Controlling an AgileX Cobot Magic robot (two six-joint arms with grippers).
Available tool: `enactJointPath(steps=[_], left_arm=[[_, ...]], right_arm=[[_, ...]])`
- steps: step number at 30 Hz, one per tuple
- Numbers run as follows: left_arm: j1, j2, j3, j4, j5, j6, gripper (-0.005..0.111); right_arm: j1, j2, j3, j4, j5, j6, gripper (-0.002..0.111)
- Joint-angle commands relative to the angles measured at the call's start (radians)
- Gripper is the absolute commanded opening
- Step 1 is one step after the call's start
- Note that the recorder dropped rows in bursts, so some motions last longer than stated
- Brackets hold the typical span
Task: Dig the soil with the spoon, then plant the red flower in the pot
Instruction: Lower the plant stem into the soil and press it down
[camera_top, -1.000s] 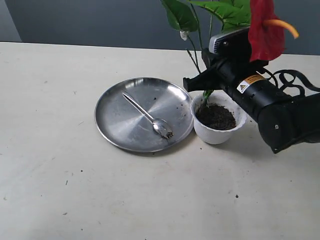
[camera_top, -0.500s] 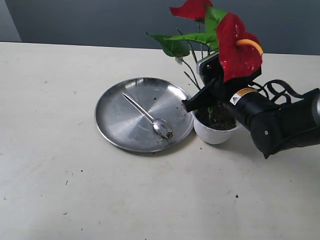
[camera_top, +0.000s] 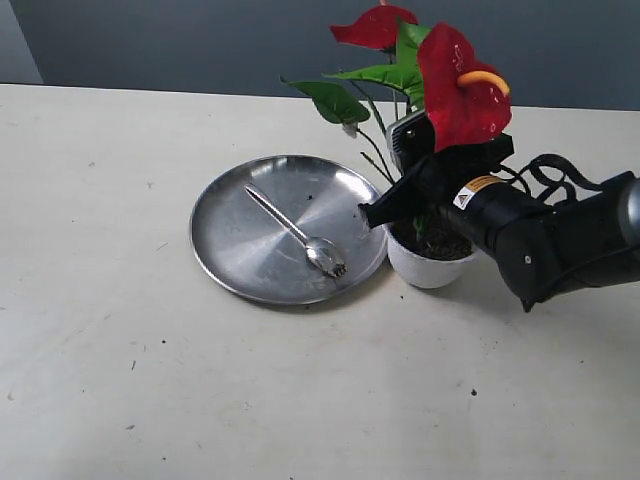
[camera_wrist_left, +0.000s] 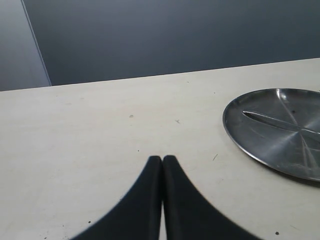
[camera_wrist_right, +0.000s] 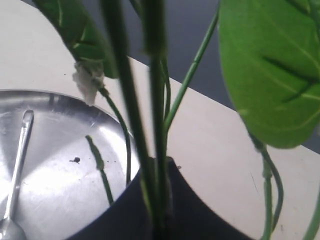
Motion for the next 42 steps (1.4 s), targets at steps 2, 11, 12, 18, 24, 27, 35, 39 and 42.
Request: enactJointPath(steps=[2, 11, 12, 18, 24, 27, 35, 39, 42], left_arm=[[-0.005, -0.001, -0.002, 0.0, -0.013, -0.004, 0.001], [-0.005, -0.001, -0.002, 0.0, -0.013, -0.004, 0.001], [-0.005, -0.001, -0.002, 0.0, -0.013, -0.004, 0.001], [-0.005, -0.001, -0.002, 0.0, -0.013, -0.004, 0.001], [-0.005, -0.001, -0.002, 0.0, -0.013, -0.004, 0.001], [-0.005, -0.001, -0.002, 0.0, -0.013, -0.004, 0.001], [-0.005, -0.001, -0.002, 0.0, -0.013, -0.004, 0.001], [-0.005, -0.001, -0.002, 0.0, -0.013, -0.004, 0.001], [-0.005, -0.001, -0.002, 0.0, -0.013, -0.004, 0.001]], right_arm=[[-0.005, 0.019, 0.019, 0.004, 0.212, -0.057, 0.0], [-0.005, 0.019, 0.019, 0.004, 0.275, -0.103, 0.0], [-0.005, 0.019, 0.019, 0.004, 0.288, -0.104, 0.0], [-0.005, 0.019, 0.019, 0.004, 0.358, -0.105, 0.0], [-0.005, 0.019, 0.019, 0.06, 0.361, -0.1, 0.008], [-0.005, 0.019, 0.019, 0.06, 0.369, -0.098, 0.023], [-0.005, -0.016, 0.019, 0.06, 0.433, -0.091, 0.034], [-0.005, -0.057, 0.019, 0.082, 0.439, -0.091, 0.034], [-0.005, -0.076, 0.019, 0.1, 0.461, -0.091, 0.034]])
